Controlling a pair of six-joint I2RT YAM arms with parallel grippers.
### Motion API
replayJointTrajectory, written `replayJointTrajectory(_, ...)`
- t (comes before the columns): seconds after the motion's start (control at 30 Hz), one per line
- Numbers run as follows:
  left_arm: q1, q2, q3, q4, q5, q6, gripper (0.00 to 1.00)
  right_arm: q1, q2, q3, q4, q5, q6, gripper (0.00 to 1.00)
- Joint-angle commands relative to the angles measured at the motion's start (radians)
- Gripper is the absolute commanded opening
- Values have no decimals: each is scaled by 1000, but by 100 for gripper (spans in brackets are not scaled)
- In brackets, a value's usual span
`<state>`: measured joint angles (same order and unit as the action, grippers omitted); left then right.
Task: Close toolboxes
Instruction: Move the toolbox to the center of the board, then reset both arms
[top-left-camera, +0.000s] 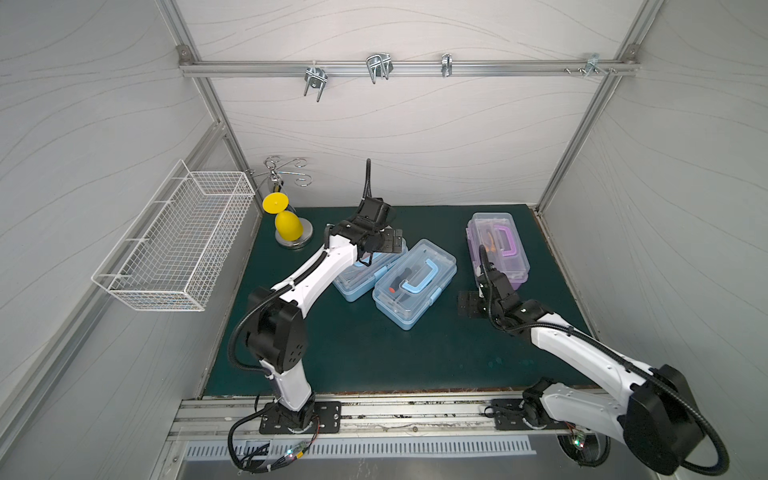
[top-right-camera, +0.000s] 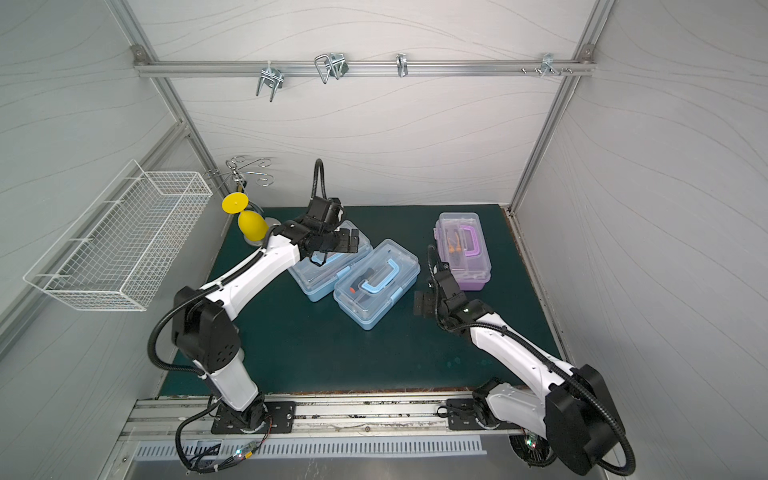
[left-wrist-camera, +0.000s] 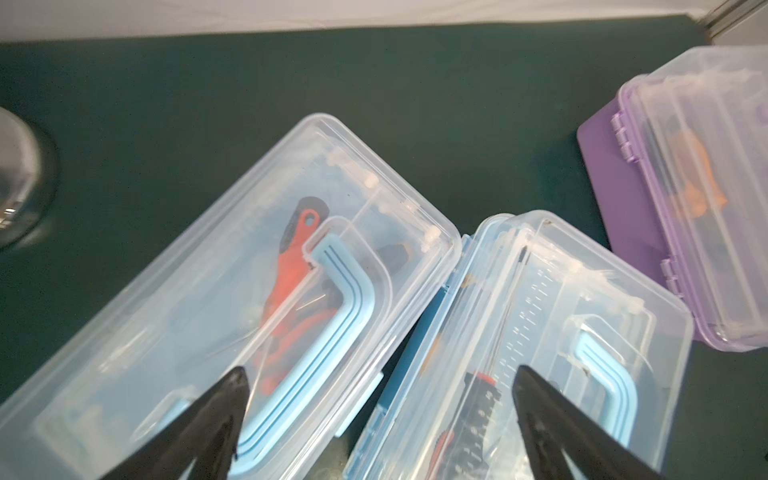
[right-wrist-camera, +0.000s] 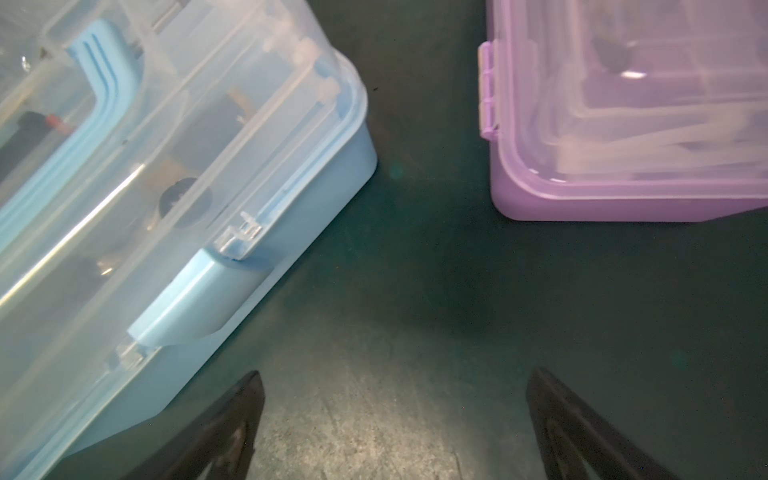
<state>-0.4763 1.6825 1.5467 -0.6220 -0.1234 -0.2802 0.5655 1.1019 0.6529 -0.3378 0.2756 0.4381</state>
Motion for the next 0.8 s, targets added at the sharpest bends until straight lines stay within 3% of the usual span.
replayJointTrajectory(0.0, -5, -122, -93, -17, -52, -12, 100, -44, -30, 0, -54, 54, -39, 99)
replayJointTrajectory(0.4, -35, -643, -663, 74, -221, -148, 100, -158, -22, -43, 109, 158, -212, 99)
replayJointTrajectory(0.63, -35, -785, -884, 117, -466, -205, 100, -193, -34, -138, 367, 127, -384, 99)
replayJointTrajectory(0.77, -32, -805, -985, 206, -631, -206, 100, -258, -23, -220, 549, 81, -397, 99)
